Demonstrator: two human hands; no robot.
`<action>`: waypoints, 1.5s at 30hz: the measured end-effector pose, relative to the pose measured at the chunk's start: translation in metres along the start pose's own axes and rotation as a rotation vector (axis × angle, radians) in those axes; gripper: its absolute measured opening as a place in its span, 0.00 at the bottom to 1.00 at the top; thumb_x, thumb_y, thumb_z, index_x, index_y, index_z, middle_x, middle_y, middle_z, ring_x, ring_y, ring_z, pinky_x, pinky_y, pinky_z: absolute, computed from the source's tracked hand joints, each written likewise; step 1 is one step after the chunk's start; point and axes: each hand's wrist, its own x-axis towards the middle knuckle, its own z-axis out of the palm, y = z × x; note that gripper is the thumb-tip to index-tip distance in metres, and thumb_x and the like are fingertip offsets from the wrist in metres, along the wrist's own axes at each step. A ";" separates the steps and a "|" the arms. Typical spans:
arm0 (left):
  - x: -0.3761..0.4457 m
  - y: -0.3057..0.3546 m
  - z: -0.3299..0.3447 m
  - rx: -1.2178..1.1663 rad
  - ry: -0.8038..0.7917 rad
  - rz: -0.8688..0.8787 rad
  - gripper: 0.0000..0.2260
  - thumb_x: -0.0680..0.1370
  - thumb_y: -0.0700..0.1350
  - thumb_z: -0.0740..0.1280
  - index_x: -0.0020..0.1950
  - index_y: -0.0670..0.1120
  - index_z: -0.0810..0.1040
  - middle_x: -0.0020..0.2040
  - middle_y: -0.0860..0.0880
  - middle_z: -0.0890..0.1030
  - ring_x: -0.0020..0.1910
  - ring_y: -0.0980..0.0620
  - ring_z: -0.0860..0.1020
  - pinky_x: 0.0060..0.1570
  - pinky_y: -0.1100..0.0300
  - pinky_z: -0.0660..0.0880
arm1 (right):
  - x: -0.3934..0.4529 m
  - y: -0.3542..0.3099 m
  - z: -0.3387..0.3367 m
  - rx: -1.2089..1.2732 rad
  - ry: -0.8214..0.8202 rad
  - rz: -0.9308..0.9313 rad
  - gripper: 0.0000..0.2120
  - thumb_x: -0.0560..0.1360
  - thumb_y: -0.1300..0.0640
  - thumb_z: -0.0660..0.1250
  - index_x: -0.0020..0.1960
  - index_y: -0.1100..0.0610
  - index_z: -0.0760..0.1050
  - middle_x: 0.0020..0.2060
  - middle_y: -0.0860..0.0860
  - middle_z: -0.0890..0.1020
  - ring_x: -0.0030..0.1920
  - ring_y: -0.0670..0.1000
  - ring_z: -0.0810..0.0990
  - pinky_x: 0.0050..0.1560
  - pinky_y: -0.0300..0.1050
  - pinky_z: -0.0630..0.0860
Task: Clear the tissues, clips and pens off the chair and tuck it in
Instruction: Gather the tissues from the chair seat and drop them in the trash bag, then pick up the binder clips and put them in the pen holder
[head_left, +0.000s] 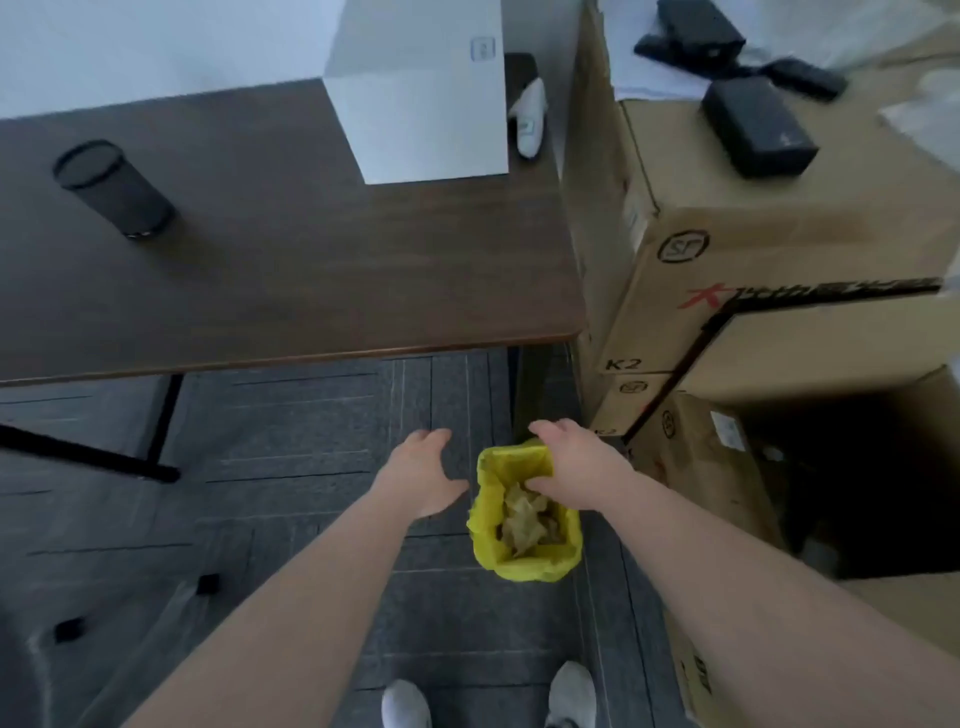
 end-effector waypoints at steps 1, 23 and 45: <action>-0.012 -0.003 -0.011 0.006 0.031 -0.008 0.35 0.74 0.54 0.67 0.76 0.50 0.55 0.76 0.44 0.58 0.74 0.43 0.60 0.71 0.49 0.64 | -0.008 -0.013 -0.008 -0.013 0.011 -0.020 0.35 0.73 0.46 0.68 0.75 0.50 0.56 0.68 0.56 0.67 0.66 0.58 0.69 0.63 0.57 0.73; -0.395 -0.306 -0.015 -0.141 0.392 -0.390 0.32 0.76 0.55 0.63 0.76 0.53 0.54 0.77 0.49 0.55 0.75 0.44 0.56 0.69 0.42 0.65 | -0.215 -0.380 0.112 -0.353 0.037 -0.512 0.34 0.75 0.45 0.66 0.75 0.47 0.53 0.71 0.53 0.66 0.66 0.57 0.70 0.61 0.57 0.74; -0.488 -0.634 0.040 -0.328 0.321 -0.771 0.26 0.77 0.53 0.61 0.74 0.52 0.60 0.73 0.49 0.64 0.70 0.44 0.64 0.64 0.43 0.70 | -0.150 -0.654 0.352 -0.547 -0.235 -0.723 0.27 0.78 0.50 0.61 0.74 0.48 0.56 0.69 0.54 0.67 0.65 0.59 0.71 0.59 0.58 0.75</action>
